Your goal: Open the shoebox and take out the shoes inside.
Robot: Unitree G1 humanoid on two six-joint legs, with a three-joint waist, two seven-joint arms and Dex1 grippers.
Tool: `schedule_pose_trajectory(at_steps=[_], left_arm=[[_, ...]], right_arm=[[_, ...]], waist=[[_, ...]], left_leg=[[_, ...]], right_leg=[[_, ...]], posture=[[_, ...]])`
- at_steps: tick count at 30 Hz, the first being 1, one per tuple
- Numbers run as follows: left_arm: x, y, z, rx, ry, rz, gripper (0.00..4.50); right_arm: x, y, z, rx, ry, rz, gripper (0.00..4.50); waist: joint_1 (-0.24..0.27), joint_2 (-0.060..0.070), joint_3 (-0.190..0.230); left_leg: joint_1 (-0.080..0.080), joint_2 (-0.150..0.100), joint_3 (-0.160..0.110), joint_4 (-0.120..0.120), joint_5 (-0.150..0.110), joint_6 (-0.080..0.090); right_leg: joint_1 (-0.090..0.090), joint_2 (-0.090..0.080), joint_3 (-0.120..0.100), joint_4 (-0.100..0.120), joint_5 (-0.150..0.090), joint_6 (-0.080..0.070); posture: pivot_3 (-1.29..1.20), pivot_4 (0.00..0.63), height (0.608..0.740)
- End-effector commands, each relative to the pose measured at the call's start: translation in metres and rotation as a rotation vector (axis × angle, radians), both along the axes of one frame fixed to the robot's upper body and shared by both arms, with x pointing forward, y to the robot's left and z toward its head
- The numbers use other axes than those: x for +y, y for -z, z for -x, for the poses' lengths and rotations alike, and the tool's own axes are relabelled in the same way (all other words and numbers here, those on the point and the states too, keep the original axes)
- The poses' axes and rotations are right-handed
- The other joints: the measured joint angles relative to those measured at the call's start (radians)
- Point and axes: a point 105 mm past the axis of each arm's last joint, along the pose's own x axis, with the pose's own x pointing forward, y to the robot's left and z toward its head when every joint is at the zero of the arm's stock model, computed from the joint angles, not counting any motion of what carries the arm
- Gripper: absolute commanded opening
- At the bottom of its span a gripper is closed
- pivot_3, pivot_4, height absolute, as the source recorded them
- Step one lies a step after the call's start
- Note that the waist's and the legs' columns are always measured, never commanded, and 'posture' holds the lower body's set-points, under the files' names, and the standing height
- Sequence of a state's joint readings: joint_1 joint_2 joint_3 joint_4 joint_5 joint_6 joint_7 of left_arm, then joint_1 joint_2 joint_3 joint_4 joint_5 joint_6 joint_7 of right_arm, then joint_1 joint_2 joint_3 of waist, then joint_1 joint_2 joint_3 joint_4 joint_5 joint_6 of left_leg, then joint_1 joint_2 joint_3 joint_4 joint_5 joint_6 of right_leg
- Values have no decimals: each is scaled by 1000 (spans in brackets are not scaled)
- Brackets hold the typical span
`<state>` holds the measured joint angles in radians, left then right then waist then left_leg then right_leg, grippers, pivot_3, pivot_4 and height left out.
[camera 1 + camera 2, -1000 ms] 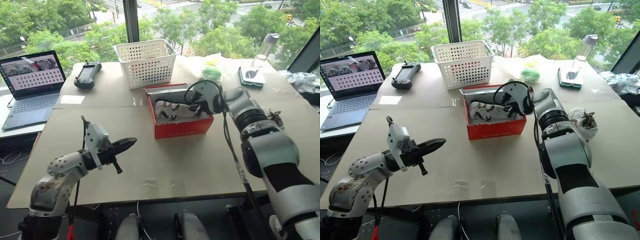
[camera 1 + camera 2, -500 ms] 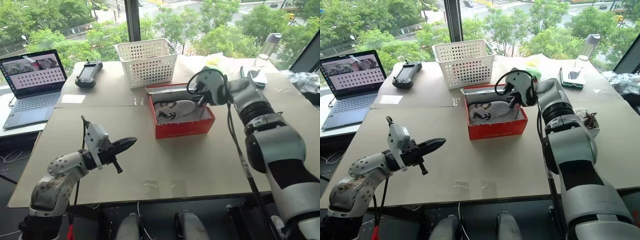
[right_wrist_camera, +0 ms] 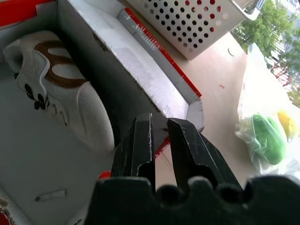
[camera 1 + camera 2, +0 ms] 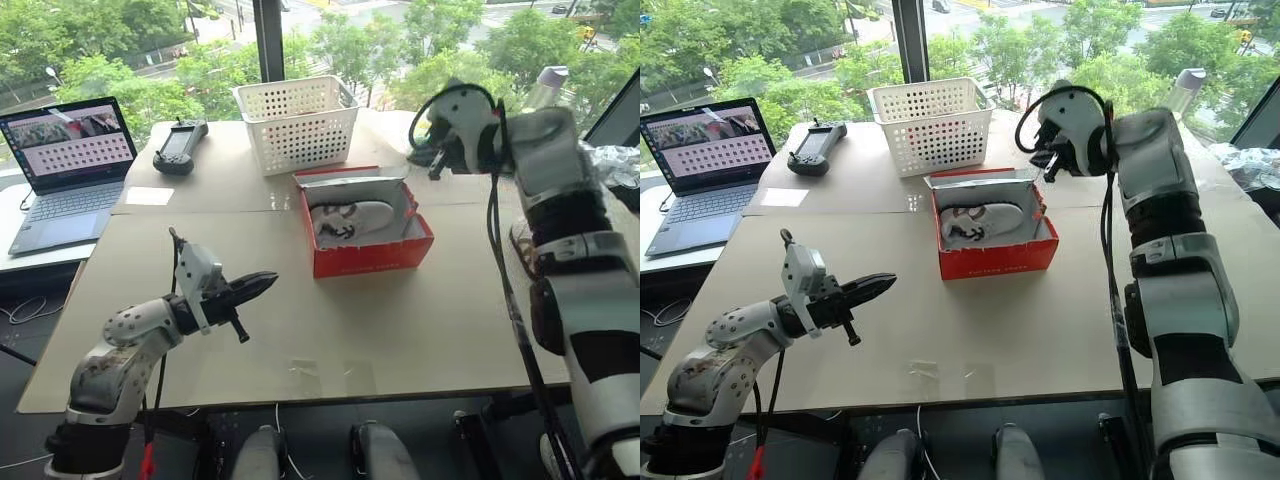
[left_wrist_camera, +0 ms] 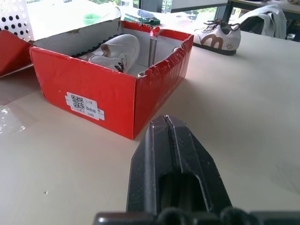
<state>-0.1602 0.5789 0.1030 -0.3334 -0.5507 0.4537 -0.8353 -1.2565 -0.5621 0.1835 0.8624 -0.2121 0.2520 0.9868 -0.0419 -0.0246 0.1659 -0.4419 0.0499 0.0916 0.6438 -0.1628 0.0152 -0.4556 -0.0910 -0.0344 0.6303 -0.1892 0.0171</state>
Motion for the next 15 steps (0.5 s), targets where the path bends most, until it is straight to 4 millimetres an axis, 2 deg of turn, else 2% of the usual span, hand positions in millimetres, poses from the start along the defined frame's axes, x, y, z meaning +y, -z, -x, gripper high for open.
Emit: schedule_pose_trajectory(at_steps=[1, 2, 8, 13, 15], left_arm=[[-2, -10, 0, -54, 13, -1, 0], [-1, -9, 0, -54, 13, -3, 0], [1, -8, 3, -46, 5, -11, 0], [3, -8, 6, -43, -4, -13, 0], [4, -8, 7, -40, -11, -18, 0]], right_arm=[[7, 0, -4, 5, -12, -34, 1844], [7, 3, -6, 4, -8, -27, 2292], [20, 15, -12, 35, -27, -33, 4279], [24, 25, -17, 19, 6, -9, 4279], [32, 30, -18, 23, -5, -2, 4279]], waist=[[-2, 0, 0], [-2, 0, 0], [-3, 0, 0], [-1, 0, 0], [-1, 0, 0]], left_leg=[[0, 0, 0, 0, 0, 0], [0, 0, 0, 0, 0, 0], [0, 0, 0, 0, 0, 0], [0, 0, -1, 0, 0, 0], [0, 0, -1, 0, 0, 0]], right_leg=[[0, 0, 0, 0, 0, 0], [0, 1, 0, 0, 0, -1], [0, 1, 0, 0, 1, -2], [0, 1, 0, 0, 1, -3], [0, 1, 0, 0, 1, -3]], posture=[[0, 150, 733], [0, 150, 733], [0, 150, 733], [0, 150, 733], [0, 150, 733]])
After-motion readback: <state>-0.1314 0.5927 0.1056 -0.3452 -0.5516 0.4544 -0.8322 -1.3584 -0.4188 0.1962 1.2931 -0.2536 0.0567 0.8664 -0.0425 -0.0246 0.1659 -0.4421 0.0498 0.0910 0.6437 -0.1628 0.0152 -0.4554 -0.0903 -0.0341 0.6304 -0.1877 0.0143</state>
